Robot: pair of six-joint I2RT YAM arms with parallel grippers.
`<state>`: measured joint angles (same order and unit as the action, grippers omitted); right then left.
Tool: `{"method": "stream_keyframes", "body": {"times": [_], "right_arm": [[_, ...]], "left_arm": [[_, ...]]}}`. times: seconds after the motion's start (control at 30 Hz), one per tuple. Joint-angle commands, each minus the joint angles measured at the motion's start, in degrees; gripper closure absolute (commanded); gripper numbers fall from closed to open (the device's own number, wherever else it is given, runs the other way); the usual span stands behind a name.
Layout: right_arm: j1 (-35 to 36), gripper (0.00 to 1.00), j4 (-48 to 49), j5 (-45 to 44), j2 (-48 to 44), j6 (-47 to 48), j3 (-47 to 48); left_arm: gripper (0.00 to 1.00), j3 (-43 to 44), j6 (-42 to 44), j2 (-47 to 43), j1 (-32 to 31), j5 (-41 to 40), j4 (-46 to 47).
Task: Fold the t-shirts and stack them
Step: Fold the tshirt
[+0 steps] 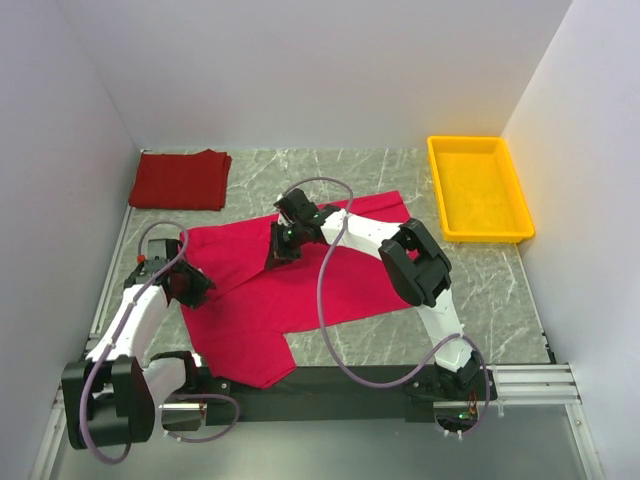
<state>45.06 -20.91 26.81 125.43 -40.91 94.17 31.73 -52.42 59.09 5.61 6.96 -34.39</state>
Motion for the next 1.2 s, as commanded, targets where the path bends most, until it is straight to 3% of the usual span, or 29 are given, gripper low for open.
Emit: {"method": "stream_keyframes", "body": {"times": [0.0,0.73,1.17], "right_arm": [[-0.7,0.87,1.6,1.0,-2.9,-0.6,-0.5],[-1.1,0.90,2.4,2.9,-2.7,-1.5,-1.4],[-1.1,0.90,2.8,3.6,-2.8,-1.4,-1.6]], "left_arm": [[0.57,0.9,-1.0,1.7,0.0,-2.3,0.0],[0.65,-1.7,-1.7,7.6,-0.9,-4.1,5.4],[0.83,-2.0,-1.1,8.4,-0.9,-4.8,6.8]]}}
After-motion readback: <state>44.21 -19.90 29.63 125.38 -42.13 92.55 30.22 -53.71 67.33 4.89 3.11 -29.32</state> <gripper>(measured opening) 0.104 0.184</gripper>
